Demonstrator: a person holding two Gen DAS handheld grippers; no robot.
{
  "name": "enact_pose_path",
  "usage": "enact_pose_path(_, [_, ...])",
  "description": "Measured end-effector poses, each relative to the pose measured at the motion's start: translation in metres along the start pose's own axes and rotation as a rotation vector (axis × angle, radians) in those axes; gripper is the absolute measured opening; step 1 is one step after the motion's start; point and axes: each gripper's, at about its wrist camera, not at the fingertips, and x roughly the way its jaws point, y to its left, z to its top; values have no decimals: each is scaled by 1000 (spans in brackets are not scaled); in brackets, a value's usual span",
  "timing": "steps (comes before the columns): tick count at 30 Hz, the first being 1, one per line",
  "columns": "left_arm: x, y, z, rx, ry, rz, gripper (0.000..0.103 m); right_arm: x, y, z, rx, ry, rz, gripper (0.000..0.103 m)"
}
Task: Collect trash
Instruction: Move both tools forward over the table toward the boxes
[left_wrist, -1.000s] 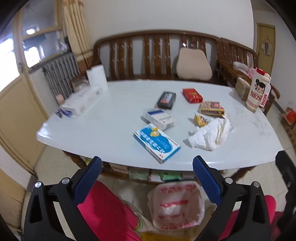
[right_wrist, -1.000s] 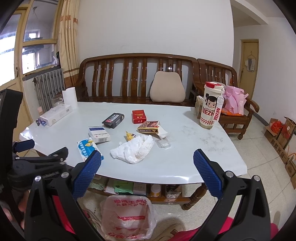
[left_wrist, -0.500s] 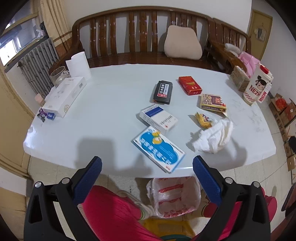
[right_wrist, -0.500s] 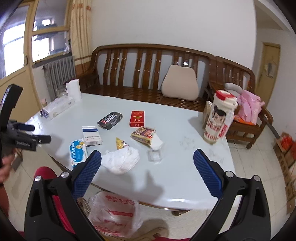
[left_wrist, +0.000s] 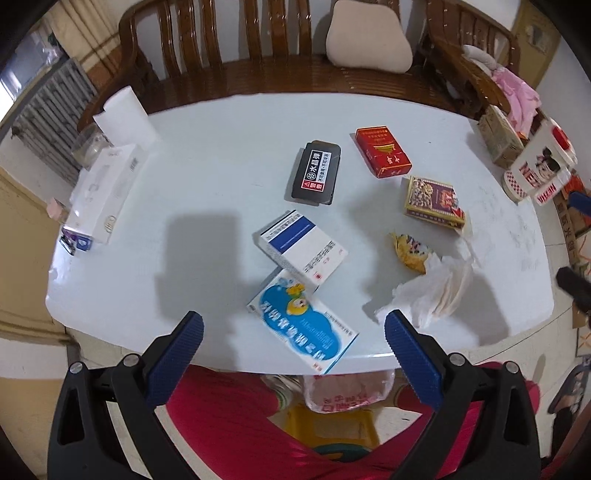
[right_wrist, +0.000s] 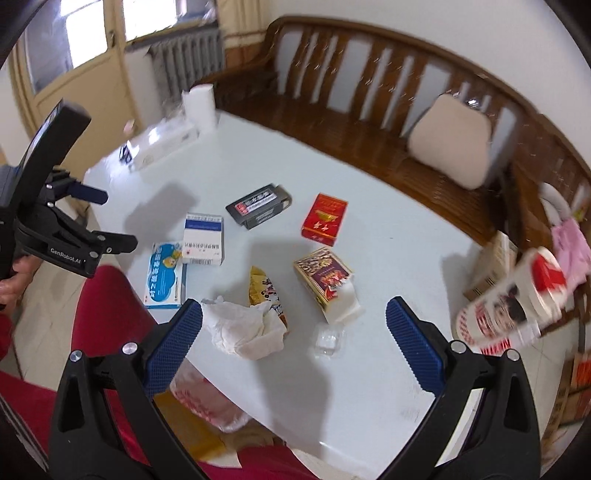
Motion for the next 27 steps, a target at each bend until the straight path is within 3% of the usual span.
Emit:
enact_pose_path(7, [25, 2, 29, -98, 83, -9, 96, 35, -11, 26, -74, 100, 12, 98])
enact_pose_path(15, [54, -3, 50, -119, 133, 44, 96, 79, -21, 44, -141, 184, 15, 98])
enact_pose_path(27, [112, -5, 69, -188, 232, 87, 96, 138, -18, 43, -214, 294, 46, 98])
